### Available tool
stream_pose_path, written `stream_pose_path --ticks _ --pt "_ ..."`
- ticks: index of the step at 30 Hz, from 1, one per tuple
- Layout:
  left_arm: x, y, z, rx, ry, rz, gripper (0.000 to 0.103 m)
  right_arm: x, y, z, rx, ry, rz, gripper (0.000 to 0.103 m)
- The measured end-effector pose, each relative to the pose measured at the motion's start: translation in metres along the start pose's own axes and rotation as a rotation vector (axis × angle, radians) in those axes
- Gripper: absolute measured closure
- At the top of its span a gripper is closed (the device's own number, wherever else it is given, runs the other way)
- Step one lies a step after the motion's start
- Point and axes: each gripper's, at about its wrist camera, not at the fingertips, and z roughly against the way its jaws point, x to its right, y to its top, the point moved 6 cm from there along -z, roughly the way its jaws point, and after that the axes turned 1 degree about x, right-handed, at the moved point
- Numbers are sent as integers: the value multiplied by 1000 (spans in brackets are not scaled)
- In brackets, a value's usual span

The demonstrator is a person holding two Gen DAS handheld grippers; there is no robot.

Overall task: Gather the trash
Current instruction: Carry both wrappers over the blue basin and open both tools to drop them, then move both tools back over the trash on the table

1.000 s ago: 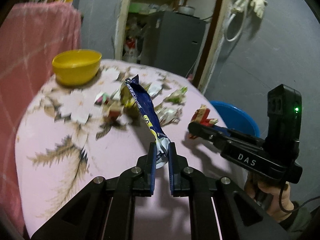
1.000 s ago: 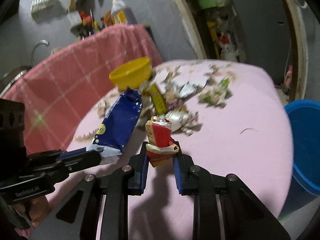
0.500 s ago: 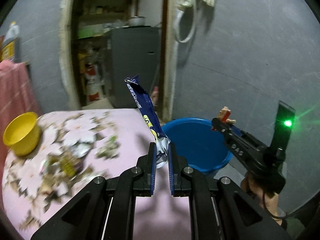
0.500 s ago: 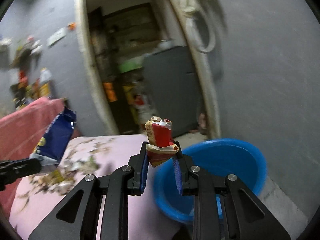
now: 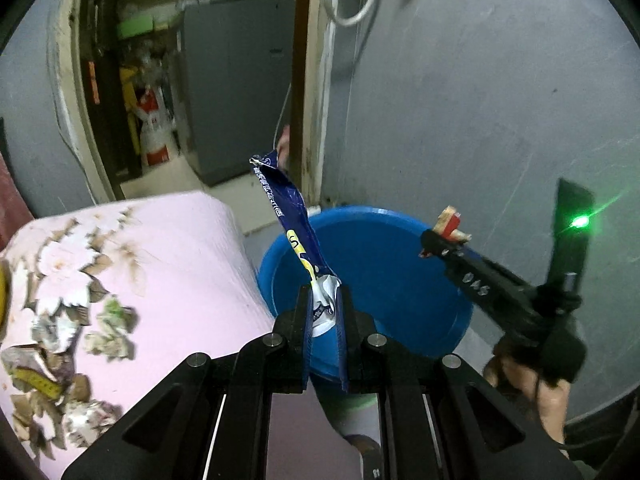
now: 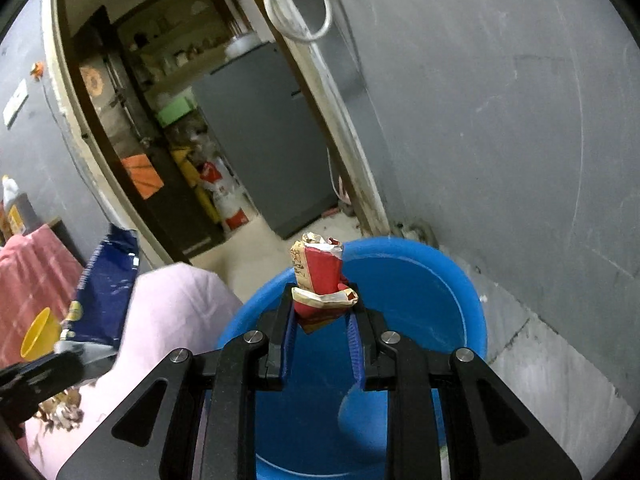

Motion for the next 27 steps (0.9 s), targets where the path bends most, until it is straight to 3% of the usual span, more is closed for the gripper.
stream_pose_path --ticks 9,14,17,21,27 --pt "-5 -10 -45 -93 12 23 93 -1 -2 -9 -62 6 16 80" --pt "-3 -17 -52 -125 48 4 88 3 -4 -14 -90 -5 6 69" --pt "-7 -20 -50 -112 60 6 76 3 -4 -12 -87 -10 10 69" --pt "-14 -22 -37 -65 73 21 75 1 -1 -10 -67 -7 10 65" --pt "-36 -20 3 63 138 62 57 -20 9 16 60 45 62 49"
